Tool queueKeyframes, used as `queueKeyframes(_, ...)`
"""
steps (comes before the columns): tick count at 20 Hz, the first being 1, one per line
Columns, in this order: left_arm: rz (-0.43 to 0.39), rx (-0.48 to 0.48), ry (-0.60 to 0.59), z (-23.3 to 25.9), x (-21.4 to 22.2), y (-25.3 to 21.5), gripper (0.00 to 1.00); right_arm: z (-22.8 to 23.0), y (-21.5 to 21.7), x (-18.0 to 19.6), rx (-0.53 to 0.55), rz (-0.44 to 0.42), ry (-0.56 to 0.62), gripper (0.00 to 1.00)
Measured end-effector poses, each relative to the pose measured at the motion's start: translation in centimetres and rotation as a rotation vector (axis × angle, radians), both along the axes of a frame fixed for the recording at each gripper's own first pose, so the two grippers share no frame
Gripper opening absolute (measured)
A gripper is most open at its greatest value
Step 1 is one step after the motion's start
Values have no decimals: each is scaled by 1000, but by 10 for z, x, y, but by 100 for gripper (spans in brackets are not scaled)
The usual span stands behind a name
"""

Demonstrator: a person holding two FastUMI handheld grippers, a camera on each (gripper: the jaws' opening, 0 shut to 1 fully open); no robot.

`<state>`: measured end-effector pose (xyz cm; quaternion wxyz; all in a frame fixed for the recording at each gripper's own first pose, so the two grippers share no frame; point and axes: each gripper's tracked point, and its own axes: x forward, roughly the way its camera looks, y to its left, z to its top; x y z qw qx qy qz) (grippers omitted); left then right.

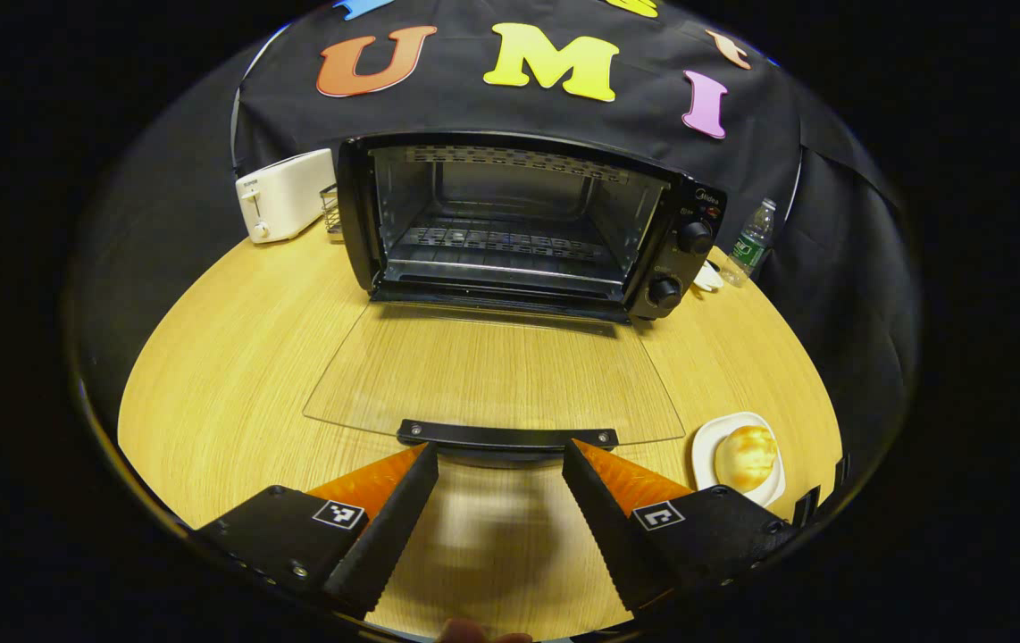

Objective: Open the electric oven with the left hand, put the food in, and close the electric oven.

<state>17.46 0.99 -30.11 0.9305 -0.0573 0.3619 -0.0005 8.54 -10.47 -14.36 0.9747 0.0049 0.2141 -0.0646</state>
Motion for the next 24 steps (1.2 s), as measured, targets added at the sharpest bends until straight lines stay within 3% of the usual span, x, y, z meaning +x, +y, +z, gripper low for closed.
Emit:
queueKeyframes(9,-29,30,-173,86,-43,4,94,-69,25,5,80,67,110,99)
queueKeyframes(14,-18,103,-317,150,-55,12,93,-111,35,26,107,106,177,100)
queueKeyframes(19,38,135,-477,217,-56,23,93,-155,29,54,97,100,233,99)
queueKeyframes(24,119,136,-518,259,-42,28,93,-188,34,71,79,147,295,99)
